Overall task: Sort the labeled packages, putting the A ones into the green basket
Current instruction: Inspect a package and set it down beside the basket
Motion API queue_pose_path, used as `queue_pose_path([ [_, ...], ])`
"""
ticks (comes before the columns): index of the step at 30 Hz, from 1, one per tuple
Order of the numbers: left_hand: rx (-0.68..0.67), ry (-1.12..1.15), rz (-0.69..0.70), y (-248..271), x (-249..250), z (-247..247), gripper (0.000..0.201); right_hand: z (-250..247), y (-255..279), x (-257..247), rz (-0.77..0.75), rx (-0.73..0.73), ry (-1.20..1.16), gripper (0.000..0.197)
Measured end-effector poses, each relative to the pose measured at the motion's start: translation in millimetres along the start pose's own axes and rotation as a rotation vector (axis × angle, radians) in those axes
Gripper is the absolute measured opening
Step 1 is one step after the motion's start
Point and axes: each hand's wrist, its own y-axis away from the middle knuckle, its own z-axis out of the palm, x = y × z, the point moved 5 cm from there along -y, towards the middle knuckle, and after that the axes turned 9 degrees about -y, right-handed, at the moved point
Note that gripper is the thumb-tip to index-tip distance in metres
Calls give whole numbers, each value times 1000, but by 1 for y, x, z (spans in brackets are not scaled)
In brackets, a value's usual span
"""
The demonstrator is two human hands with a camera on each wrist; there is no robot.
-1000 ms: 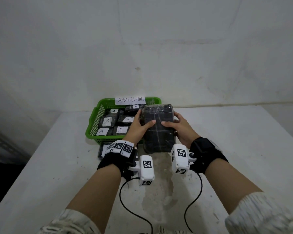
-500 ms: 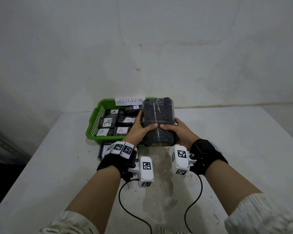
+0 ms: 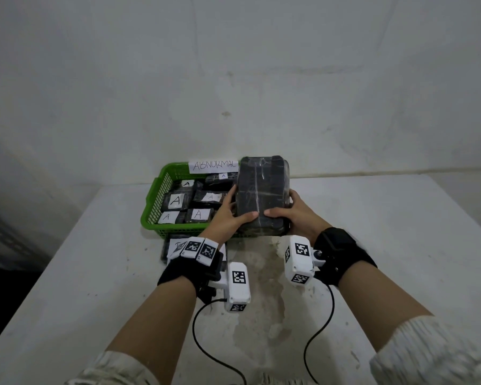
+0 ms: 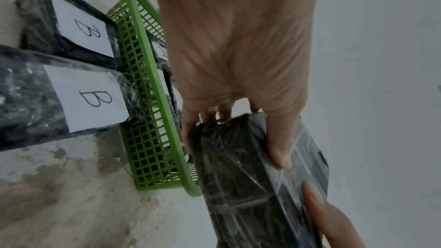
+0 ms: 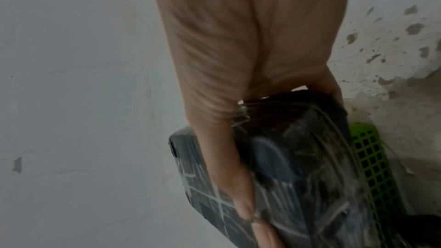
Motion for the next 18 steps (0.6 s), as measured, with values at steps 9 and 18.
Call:
queue_pose_path([
  [9, 26, 49, 1, -4, 13, -2, 76, 12, 1, -3, -89, -133, 66, 79],
  [18, -137, 225, -77, 2, 18, 7, 59, 18, 5, -3, 15, -262, 120, 77],
])
